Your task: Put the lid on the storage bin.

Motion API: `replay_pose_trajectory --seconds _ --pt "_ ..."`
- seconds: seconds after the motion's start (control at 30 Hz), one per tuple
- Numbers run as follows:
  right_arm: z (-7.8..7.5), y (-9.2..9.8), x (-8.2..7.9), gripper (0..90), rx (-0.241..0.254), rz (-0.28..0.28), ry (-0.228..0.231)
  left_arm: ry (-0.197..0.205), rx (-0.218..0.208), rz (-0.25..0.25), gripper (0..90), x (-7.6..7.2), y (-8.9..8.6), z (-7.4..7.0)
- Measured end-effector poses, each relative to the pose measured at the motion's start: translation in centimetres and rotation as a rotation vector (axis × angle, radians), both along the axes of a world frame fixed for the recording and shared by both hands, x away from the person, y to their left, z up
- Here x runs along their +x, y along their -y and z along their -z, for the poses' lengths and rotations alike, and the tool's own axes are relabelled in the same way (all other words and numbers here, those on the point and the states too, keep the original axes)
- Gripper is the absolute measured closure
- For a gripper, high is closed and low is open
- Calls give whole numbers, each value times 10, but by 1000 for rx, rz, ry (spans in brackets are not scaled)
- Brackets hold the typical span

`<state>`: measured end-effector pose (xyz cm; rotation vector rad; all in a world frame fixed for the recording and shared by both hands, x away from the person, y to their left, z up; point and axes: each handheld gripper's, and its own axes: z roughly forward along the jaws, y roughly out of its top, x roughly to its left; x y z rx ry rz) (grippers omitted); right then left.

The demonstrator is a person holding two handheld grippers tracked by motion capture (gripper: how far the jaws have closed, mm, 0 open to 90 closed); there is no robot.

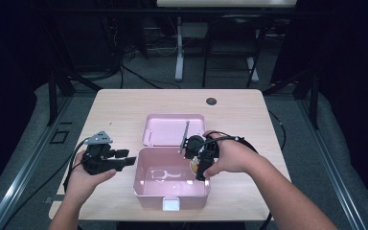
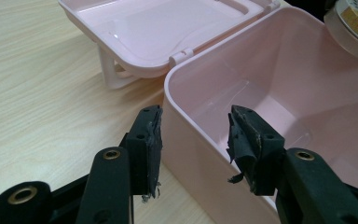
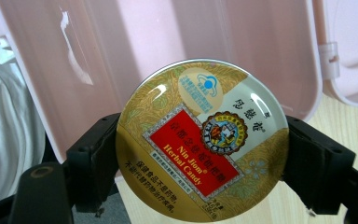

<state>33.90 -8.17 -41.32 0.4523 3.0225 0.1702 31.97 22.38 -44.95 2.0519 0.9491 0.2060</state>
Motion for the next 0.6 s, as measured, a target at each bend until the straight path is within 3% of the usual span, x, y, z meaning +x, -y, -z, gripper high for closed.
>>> replay_pose_trajectory --seconds 0.13,0.27,0.37,0.6 --pt "1 -5 -1 197 -3 -28 -11 -1 0 -7 539 -2 -4 0" --pt "6 -10 -2 197 -16 -90 -11 2 3 -21 542 -5 -6 2" --pt "12 -15 -4 197 -29 -177 -4 -4 17 -19 543 -9 -9 3" --pt "14 -18 -4 198 -22 -245 -38 -8 21 -33 544 -15 -12 5"
